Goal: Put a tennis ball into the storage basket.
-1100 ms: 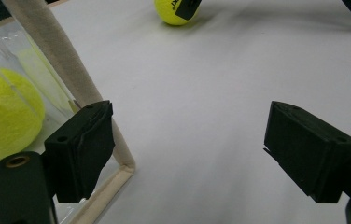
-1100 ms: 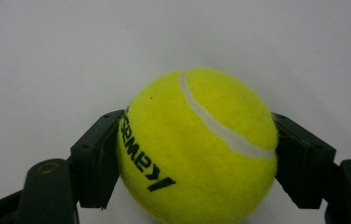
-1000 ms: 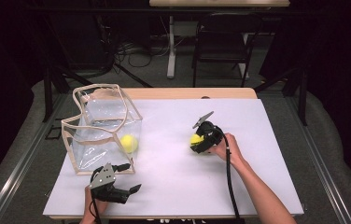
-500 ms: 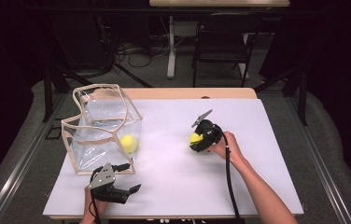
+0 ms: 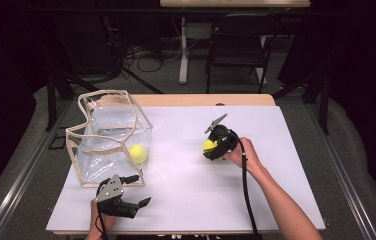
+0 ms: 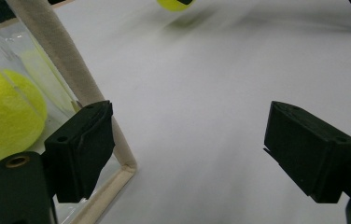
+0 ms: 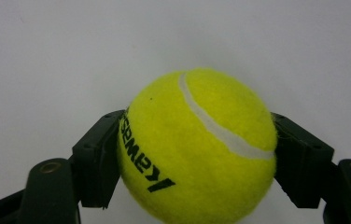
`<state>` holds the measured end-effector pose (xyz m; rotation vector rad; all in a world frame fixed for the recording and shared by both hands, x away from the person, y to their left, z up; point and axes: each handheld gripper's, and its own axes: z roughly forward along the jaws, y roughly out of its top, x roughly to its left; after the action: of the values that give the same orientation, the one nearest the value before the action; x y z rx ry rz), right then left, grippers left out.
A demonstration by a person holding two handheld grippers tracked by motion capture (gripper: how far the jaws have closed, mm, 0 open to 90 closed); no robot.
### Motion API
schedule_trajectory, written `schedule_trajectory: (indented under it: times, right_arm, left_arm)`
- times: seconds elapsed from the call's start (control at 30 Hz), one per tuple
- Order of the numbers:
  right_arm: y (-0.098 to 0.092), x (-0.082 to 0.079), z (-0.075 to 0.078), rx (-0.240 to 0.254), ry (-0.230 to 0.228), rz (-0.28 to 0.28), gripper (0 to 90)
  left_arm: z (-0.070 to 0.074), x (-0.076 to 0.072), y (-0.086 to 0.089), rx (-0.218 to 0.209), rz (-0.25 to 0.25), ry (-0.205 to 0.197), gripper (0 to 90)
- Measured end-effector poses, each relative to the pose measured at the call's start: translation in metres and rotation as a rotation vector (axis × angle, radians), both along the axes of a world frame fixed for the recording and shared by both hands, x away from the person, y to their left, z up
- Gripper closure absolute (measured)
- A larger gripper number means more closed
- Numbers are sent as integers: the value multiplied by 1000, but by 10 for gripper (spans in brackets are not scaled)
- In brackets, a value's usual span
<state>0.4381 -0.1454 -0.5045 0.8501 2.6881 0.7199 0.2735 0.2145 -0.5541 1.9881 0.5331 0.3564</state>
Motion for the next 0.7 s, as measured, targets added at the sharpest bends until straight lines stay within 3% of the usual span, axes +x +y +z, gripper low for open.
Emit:
schedule_trajectory:
  times: [0.7]
  right_arm:
    - [10,1,21,-13,-25,31,261]
  left_arm:
    - [0,0,0,0,3,-1,161]
